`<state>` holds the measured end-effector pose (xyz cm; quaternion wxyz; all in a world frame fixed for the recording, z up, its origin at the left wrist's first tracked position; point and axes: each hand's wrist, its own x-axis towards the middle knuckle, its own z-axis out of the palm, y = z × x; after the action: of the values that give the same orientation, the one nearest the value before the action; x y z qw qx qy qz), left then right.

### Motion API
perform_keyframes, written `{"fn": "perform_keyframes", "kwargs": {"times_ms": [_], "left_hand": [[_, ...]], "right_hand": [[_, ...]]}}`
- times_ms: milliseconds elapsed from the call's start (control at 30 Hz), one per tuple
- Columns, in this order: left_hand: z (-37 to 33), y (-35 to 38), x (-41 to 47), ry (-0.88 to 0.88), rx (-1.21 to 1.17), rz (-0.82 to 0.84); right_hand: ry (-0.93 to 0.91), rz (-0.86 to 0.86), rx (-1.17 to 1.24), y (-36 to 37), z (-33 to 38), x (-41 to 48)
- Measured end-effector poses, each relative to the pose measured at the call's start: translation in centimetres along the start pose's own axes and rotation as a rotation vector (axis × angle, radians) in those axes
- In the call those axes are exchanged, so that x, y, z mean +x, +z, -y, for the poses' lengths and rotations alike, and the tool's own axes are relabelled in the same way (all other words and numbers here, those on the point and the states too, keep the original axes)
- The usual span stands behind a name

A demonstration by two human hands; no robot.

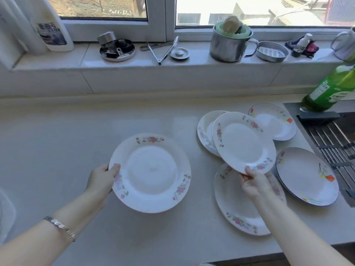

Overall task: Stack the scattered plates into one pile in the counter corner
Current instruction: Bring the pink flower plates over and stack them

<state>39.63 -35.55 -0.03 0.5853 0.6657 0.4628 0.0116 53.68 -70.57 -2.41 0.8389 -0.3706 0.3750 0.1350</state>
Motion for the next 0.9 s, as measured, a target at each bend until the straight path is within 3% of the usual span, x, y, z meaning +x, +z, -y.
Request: {"fn": "perform_keyframes", "kwargs": {"times_ms": [300, 533, 667, 900], "left_hand": [[-0.7, -14.2, -1.2, 0.060, -0.233, -0.285], [2.8, -30.1, -2.5, 0.072, -0.347, -0.487], [5.6, -38.5, -3.0, 0.045, -0.363, -0.581], [10.3, -46.3, -2.8, -0.010, -0.442, -0.609]], "right_hand": [[0.276, 0.389, -0.121, 11.9, -11.4, -8.5], [0.462, 0.455, -0.316, 20.5, -24.1, -16.7], [0.449, 0.590, -0.366, 23.4, -30.9, -20.3], [0.460, 0.644, -0.505, 25.9, -37.9, -24.2]]}}
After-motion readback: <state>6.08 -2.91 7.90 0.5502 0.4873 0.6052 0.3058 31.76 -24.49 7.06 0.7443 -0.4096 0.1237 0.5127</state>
